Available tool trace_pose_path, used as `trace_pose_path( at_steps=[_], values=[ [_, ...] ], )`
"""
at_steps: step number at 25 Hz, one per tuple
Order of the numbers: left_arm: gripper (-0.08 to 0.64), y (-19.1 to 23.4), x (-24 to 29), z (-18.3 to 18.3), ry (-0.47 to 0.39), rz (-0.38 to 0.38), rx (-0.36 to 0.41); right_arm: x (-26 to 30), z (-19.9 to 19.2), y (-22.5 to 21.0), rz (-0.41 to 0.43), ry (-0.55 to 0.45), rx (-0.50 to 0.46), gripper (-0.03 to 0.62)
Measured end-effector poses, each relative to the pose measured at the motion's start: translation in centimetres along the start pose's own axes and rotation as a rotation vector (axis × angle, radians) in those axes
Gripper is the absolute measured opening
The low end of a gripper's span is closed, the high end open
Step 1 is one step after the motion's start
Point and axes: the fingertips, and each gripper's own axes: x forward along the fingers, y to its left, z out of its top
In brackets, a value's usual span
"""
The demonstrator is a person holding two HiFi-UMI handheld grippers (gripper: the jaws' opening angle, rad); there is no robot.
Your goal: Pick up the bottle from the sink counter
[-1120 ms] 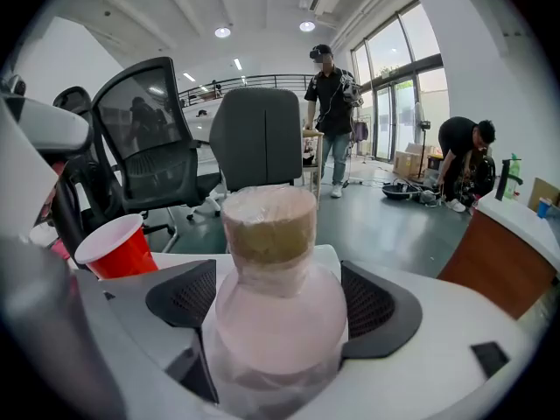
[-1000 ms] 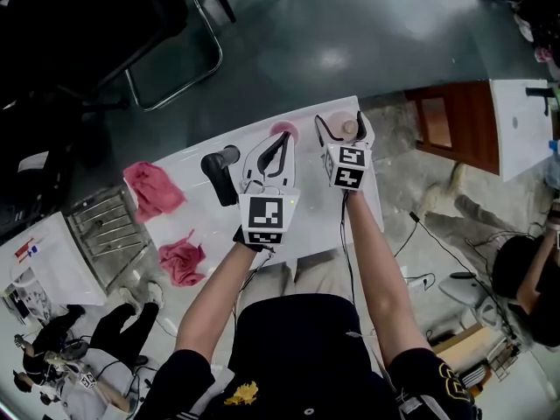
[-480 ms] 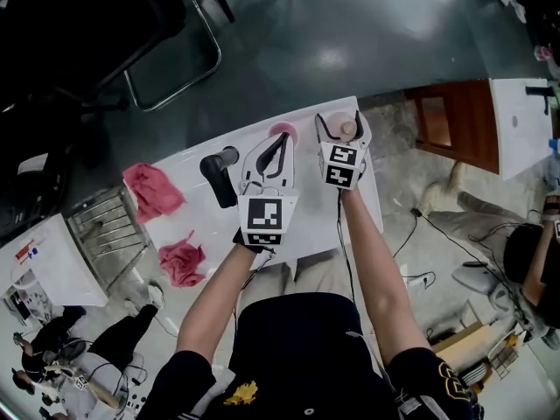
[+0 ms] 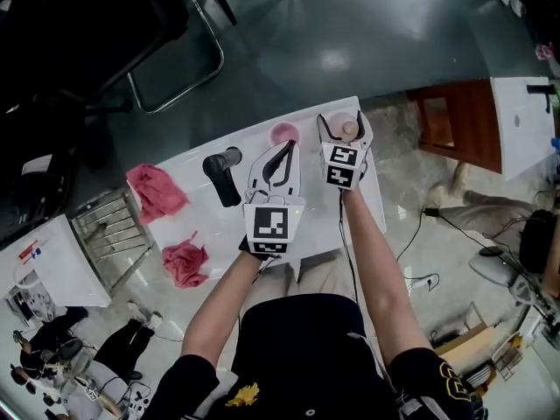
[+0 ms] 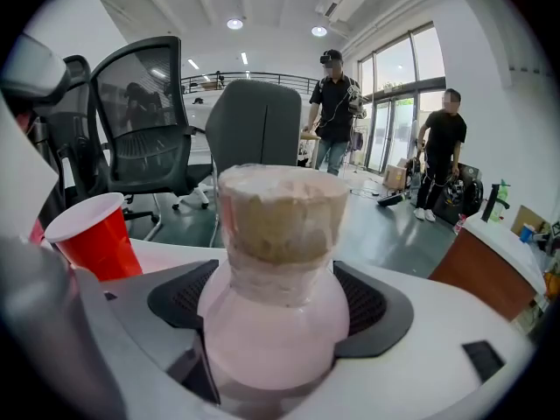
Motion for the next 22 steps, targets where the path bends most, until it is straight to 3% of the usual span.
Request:
trace_pose_path(
  at_steps=[22],
  values=[
    [0.018,0.1,-3.6,-0.5,-0.003,0.053,-0.005,-2.3,0.5,1.0,0.055,-0.012,-0.062,0.43]
  ],
)
